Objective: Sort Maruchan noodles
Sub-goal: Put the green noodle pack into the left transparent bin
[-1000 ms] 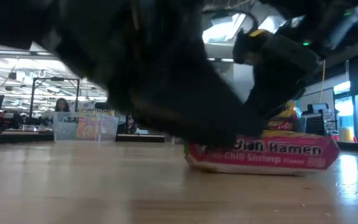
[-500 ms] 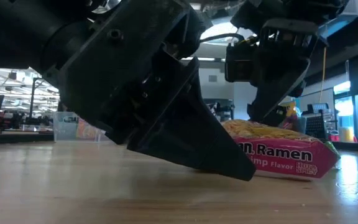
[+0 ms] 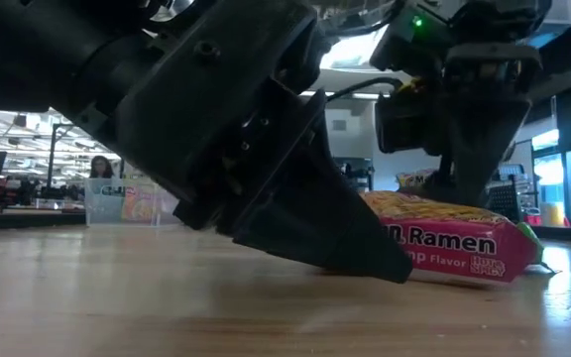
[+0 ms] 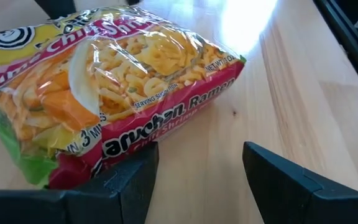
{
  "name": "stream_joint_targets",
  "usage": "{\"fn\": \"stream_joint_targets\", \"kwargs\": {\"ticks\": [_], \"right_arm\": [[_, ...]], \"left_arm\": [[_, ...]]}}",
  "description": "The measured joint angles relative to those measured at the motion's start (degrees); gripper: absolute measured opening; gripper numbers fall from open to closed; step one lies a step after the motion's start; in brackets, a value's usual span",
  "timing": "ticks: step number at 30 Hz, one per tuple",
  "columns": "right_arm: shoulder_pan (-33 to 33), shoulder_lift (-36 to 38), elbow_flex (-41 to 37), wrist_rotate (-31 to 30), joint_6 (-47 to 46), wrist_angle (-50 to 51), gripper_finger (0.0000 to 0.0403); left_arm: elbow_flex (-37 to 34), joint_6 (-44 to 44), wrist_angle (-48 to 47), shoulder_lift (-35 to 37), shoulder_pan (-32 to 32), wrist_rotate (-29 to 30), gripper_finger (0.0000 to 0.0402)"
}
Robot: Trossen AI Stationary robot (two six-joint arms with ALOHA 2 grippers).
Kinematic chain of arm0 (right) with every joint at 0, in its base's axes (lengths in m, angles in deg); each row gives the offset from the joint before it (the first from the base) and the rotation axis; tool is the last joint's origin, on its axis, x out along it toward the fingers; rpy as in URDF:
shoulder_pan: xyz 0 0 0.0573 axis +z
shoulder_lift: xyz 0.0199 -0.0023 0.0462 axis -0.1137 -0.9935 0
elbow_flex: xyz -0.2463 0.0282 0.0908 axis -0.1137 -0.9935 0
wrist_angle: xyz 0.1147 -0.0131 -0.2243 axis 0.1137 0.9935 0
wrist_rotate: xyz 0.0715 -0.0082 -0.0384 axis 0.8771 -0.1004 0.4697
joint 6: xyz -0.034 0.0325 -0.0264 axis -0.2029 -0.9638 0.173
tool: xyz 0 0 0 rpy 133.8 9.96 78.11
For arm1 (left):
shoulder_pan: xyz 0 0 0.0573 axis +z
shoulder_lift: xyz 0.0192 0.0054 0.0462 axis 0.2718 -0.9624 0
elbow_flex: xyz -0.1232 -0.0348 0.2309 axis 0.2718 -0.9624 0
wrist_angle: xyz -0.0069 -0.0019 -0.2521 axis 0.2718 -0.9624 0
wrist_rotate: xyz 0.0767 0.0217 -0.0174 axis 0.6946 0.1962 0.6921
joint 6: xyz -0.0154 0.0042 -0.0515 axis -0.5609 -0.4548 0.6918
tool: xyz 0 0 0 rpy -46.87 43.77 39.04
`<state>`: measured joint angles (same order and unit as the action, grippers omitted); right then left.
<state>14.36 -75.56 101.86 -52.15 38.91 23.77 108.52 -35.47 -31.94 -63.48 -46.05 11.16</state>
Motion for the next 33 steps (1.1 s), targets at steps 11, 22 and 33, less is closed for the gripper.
{"fn": "stream_joint_targets", "kwargs": {"ticks": [11, 22, 33], "right_arm": [[0.1, 0.0, -13.2, 0.2, -10.8, -29.1, 0.0319], [4.8, -0.1, -14.2, -8.1, -12.5, -35.8, 0.0319], [8.2, -0.2, -9.7, -11.2, -7.9, -38.4, 0.0318]], "left_arm": [[0.0, 0.4, 1.4, -0.1, 0.1, 1.4, 0.0231], [0.0, 0.1, 0.8, -0.1, 2.5, 0.4, 0.0231], [0.0, -0.2, 0.4, -0.1, 2.7, 1.3, 0.0231]]}}
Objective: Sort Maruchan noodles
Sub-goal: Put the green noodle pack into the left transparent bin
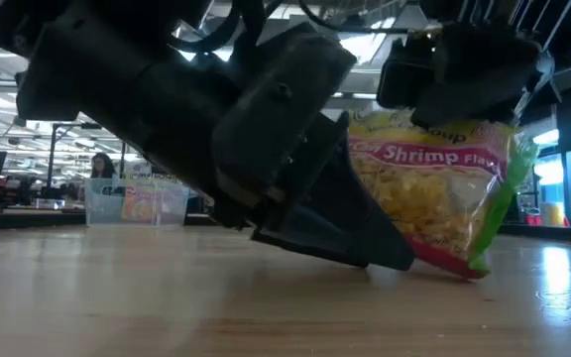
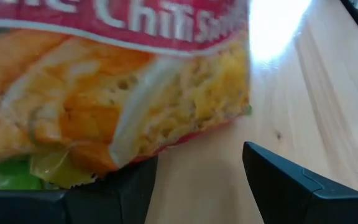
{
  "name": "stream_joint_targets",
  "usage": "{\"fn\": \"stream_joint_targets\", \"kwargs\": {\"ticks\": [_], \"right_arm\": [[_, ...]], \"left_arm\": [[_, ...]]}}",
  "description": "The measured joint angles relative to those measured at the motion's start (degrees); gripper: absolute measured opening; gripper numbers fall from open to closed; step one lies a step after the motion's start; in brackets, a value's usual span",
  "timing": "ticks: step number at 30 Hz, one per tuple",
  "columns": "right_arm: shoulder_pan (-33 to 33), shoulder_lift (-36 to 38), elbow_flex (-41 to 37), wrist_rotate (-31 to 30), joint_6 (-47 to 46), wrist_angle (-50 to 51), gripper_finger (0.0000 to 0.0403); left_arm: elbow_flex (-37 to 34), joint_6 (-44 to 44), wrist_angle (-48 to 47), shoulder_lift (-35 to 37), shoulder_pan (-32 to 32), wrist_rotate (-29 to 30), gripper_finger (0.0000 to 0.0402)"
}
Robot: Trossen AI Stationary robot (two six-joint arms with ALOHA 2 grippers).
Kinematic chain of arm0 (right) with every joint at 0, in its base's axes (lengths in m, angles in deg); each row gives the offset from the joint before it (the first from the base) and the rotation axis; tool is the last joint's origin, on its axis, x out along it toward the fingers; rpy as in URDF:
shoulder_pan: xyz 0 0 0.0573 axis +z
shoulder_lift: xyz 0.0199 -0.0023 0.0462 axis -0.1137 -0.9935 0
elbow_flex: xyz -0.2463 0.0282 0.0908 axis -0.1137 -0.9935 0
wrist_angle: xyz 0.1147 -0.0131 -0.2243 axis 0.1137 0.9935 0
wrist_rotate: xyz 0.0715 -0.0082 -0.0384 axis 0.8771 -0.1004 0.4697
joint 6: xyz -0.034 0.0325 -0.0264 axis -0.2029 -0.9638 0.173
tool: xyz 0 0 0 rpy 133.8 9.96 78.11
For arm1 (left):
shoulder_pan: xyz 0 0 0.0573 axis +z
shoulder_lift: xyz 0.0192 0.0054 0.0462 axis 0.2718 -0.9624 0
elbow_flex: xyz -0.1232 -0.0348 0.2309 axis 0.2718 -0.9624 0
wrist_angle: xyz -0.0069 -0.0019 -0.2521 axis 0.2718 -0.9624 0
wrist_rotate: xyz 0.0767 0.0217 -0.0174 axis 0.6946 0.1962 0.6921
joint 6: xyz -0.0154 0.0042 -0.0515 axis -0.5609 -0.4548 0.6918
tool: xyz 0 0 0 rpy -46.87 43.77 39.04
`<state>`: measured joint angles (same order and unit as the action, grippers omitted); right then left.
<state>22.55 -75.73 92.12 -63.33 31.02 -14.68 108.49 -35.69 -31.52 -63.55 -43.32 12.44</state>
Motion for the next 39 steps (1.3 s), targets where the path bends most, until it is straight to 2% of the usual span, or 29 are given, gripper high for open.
{"fn": "stream_joint_targets", "kwargs": {"ticks": [4, 9, 12, 18, 23, 26, 33, 36, 39], "right_arm": [[0.9, 0.0, 1.6, -2.0, 1.2, 2.5, 0.0294], [1.2, 0.0, 2.1, -4.4, 2.1, 5.5, 0.0221], [1.3, 0.0, 2.1, -4.9, 3.0, 6.0, 0.0173], [1.2, 0.1, 2.5, -5.7, 8.7, 6.2, 0.01], [1.2, 0.1, 4.5, -10.6, 17.7, 7.4, 0.0098], [1.1, 0.1, 7.4, -14.3, 23.9, 11.3, 0.0107], [0.8, 0.1, 17.7, -25.4, 35.9, 31.0, 0.01], [0.8, 0.1, 20.5, -26.5, 36.8, 35.5, 0.0105], [0.8, 0.1, 21.7, -26.4, 36.8, 35.6, 0.0108]], "left_arm": [[0.0, 0.0, 0.0, 0.0, 0.1, 0.0, 0.0231], [0.0, -0.1, -0.5, 1.0, -0.3, -0.7, 0.0231], [0.0, -1.1, -6.0, 3.5, -1.1, -2.9, 0.0231], [0.0, -1.7, -24.9, 12.4, -2.8, -4.0, 0.0231], [-0.8, -4.0, -37.9, 21.0, -2.3, -4.6, 0.0231], [-4.0, -6.8, -39.5, 26.7, -0.1, -4.9, 0.0231], [-14.6, -6.7, -32.1, 38.0, 6.6, -6.3, 0.0231], [-16.1, -5.5, -28.1, 40.0, 8.3, -6.0, 0.0231], [-16.2, -5.5, -23.8, 40.4, 9.6, -5.5, 0.0231]]}}
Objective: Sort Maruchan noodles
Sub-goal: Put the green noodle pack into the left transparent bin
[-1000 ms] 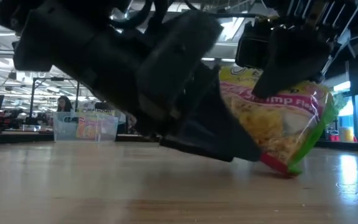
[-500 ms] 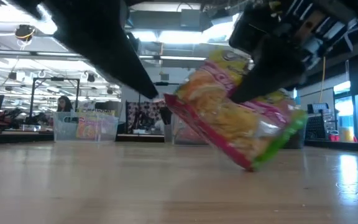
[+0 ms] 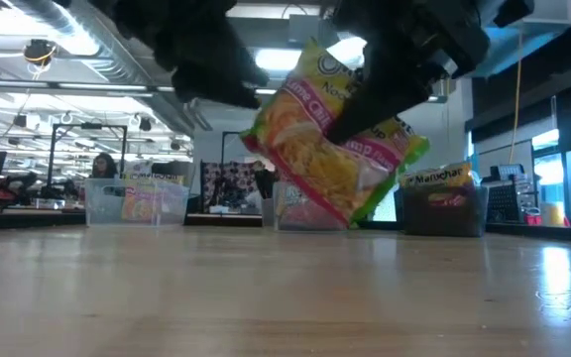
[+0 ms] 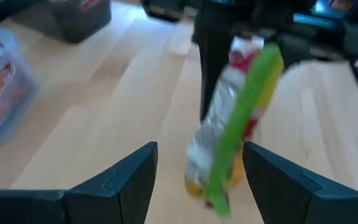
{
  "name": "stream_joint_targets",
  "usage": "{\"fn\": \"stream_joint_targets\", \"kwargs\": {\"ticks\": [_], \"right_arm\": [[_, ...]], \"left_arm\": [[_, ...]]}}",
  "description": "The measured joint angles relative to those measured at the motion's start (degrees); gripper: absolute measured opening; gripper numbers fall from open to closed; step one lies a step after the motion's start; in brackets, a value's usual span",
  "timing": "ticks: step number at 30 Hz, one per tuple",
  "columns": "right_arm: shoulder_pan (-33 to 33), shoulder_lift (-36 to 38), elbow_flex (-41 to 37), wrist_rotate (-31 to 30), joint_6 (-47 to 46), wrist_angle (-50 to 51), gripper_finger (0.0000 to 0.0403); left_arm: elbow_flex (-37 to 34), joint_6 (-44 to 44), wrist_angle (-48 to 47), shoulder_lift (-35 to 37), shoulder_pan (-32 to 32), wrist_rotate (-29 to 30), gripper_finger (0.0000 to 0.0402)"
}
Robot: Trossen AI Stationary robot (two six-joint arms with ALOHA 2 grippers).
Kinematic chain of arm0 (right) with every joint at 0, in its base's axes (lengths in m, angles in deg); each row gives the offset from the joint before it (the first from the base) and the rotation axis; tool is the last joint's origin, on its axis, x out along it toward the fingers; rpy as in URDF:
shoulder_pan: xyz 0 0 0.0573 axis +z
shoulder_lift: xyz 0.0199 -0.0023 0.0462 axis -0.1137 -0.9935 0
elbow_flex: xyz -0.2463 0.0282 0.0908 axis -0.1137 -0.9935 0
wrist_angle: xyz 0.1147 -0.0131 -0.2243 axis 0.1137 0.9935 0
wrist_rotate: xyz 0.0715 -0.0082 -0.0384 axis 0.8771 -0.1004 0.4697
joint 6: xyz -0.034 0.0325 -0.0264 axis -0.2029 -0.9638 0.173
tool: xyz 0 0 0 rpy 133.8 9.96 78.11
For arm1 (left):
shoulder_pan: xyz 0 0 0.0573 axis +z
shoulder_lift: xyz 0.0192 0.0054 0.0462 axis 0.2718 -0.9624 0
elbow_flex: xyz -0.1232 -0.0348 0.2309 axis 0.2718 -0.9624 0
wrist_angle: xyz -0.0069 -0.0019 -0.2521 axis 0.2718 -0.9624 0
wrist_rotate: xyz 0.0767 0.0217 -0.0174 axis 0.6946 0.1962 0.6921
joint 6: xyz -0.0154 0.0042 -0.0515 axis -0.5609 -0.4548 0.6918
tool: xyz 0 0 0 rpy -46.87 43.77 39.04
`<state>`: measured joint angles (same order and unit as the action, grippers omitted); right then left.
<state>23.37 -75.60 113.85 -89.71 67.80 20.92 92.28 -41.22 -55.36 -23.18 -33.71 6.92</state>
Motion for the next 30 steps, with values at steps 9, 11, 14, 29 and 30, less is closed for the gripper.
{"fn": "stream_joint_targets", "kwargs": {"ticks": [9, 11, 14, 29, 30], "right_arm": [[-0.9, 0.0, 0.3, -0.5, -5.1, 1.9, 0.0109], [-1.5, 0.0, 0.3, -0.5, -5.6, 0.9, 0.011], [-2.5, 0.0, 0.3, -1.1, -5.6, 0.3, 0.011], [-10.3, 0.0, 4.9, 2.9, -0.7, -1.4, 0.011], [-11.1, 0.0, 4.9, 4.1, -0.3, -2.4, 0.011]], "left_arm": [[0.0, -1.6, 4.6, 0.0, 3.7, -11.1, 0.0231], [0.0, -1.8, 4.6, -0.5, 4.0, -13.1, 0.0231], [0.0, -1.6, 1.5, -1.1, 4.4, -17.2, 0.0231], [-12.2, 0.7, -7.6, 13.4, -4.2, -7.9, 0.0231], [-14.5, 1.6, -6.1, 15.0, -4.1, -7.2, 0.0231]]}}
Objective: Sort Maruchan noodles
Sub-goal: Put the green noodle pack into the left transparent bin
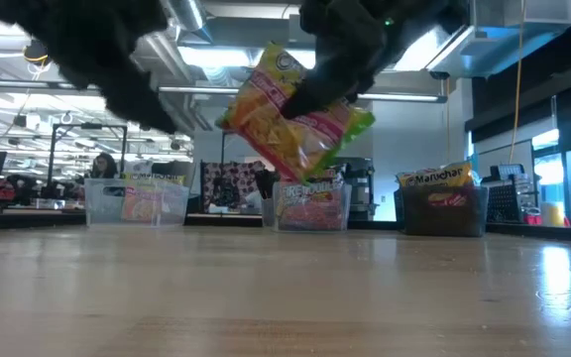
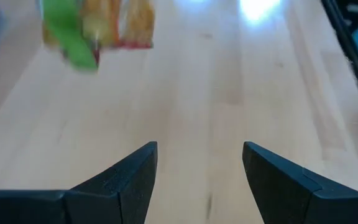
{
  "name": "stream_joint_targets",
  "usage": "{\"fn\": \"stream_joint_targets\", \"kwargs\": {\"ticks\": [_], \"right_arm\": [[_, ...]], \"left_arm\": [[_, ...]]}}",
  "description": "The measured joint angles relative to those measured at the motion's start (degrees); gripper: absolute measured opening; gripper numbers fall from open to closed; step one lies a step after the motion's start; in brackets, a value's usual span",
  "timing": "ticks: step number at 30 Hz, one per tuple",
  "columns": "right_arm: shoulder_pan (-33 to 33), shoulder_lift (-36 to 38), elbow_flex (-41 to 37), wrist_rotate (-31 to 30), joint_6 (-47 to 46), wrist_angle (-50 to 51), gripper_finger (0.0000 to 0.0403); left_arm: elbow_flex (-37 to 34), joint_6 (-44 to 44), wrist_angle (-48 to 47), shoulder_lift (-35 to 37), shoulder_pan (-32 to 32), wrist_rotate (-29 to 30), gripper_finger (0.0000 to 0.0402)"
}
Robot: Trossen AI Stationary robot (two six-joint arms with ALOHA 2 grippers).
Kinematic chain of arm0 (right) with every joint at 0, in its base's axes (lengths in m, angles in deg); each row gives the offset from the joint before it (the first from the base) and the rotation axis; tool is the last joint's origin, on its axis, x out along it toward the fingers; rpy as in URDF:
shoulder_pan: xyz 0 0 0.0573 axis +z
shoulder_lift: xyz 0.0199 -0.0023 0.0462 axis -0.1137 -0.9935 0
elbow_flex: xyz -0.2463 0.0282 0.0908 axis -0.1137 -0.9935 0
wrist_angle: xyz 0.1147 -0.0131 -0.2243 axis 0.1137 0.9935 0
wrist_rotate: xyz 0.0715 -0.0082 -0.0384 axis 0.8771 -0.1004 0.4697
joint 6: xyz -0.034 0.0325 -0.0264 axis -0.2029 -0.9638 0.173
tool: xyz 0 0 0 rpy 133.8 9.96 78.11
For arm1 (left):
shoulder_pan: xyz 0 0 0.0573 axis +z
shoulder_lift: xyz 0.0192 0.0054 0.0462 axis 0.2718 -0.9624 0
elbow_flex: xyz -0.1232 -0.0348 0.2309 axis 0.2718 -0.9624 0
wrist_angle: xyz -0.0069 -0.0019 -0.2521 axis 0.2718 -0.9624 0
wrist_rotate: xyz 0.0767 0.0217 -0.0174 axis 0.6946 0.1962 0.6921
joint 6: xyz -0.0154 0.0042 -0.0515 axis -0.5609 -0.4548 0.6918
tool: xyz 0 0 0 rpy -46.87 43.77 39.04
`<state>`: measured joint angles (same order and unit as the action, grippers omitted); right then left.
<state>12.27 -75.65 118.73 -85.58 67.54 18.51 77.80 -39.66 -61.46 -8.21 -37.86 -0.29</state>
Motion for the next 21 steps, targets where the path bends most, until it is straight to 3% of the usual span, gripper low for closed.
{"fn": "stream_joint_targets", "kwargs": {"ticks": [6, 12, 21], "right_arm": [[-1.7, -1.5, 0.1, 7.5, 0.3, -3.9, 0.011], [-0.7, -7.1, 4.7, 11.3, 0.3, 1.6, 0.0111], [0.7, -10.0, 11.2, 9.9, 0.5, 16.2, 0.0111]], "left_arm": [[-9.2, 5.9, 8.7, 5.7, 0.0, 1.1, 0.0231], [-8.6, 3.6, 9.4, 5.6, 1.2, 0.9, 0.0231], [-5.7, -0.4, 9.7, 5.6, 5.1, 2.7, 0.0231]]}}
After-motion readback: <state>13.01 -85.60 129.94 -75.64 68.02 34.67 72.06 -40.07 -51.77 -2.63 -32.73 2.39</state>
